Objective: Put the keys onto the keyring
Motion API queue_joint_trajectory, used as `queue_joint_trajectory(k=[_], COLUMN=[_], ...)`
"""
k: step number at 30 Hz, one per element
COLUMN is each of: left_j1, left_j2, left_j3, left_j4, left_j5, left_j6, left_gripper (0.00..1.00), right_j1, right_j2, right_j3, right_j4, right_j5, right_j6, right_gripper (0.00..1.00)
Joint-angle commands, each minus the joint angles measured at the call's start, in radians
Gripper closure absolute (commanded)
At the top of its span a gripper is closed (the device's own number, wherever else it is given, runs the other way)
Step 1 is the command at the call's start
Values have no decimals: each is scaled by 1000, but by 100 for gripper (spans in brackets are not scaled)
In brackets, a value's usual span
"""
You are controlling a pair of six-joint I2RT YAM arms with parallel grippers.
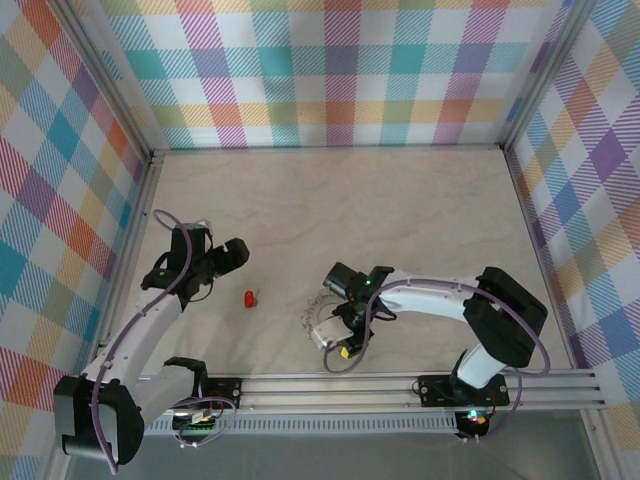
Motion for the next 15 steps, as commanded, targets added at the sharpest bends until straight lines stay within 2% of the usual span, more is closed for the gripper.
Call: queue_joint_trajectory(k=[1, 6, 9, 15], left_j1=[14, 14, 13, 12], left_j2=[-8, -8, -17, -30], left_j3=[30, 31, 26, 22], left_j4=[-36, -42, -46, -61], left_j5=[39, 49, 53, 53], left_j6=[-14, -4, 3, 28], left_gripper=[14, 14, 14, 14], right_j1=[8, 25, 41, 69], right_j2=[-66, -21, -12, 40], right_j3=[-4, 43, 25, 60], right_j4=[36, -17, 18, 21], right_j5=[0, 7, 22, 79], right_j6=[-181, -361, -445, -495], right_gripper=[53, 66, 67, 68])
